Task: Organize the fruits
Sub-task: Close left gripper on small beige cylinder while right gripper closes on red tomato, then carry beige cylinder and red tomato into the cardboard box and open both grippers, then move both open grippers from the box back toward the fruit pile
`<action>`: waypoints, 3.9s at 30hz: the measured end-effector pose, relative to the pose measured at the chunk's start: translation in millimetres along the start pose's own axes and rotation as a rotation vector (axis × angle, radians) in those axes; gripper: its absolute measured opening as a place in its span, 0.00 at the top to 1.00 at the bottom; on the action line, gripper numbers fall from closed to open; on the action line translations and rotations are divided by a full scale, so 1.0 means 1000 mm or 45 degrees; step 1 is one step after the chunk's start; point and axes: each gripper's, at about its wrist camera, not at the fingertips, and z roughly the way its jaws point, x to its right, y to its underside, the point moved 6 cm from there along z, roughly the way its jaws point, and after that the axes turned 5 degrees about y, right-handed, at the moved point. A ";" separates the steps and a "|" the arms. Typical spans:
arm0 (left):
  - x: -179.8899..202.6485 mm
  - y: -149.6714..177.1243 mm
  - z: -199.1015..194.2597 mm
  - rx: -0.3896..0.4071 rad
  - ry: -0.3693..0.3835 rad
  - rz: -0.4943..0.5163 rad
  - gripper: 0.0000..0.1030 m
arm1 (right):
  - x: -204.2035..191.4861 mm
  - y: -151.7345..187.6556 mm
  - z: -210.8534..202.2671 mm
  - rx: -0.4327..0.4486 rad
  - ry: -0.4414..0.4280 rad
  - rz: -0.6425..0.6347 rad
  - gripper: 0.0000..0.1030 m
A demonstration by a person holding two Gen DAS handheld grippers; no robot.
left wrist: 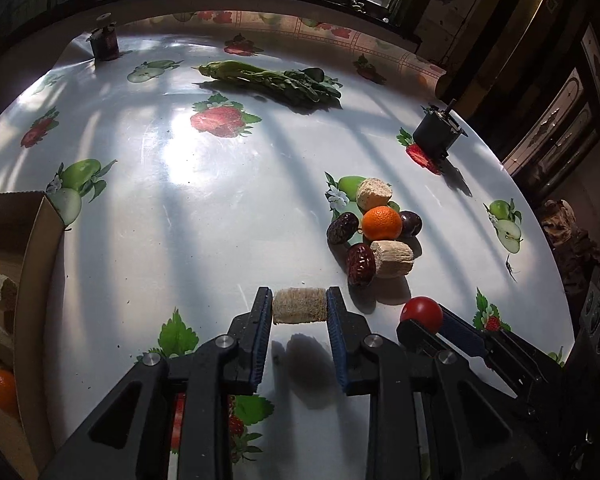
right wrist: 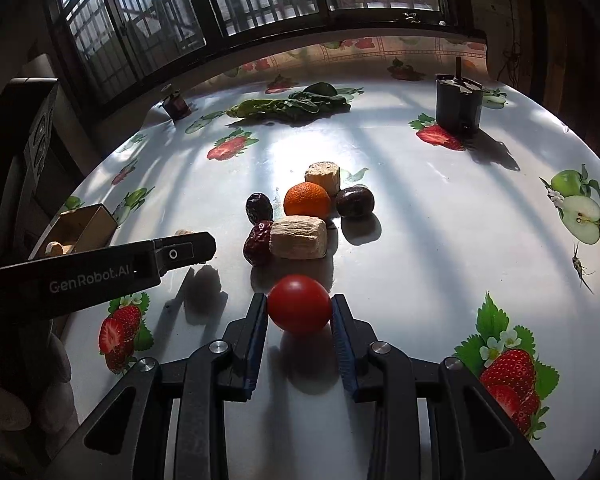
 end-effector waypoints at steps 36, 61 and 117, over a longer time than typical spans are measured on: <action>-0.273 0.106 -0.166 0.199 -0.340 -0.543 0.74 | -0.314 0.065 -0.006 -0.157 -0.343 -0.570 0.66; -0.116 0.096 -0.232 0.533 -0.614 0.019 0.17 | -0.200 0.058 -0.079 0.087 -0.219 -0.007 0.44; -0.041 0.121 -0.174 0.310 -0.150 0.074 0.11 | -0.115 0.095 -0.085 0.069 -0.032 0.220 0.42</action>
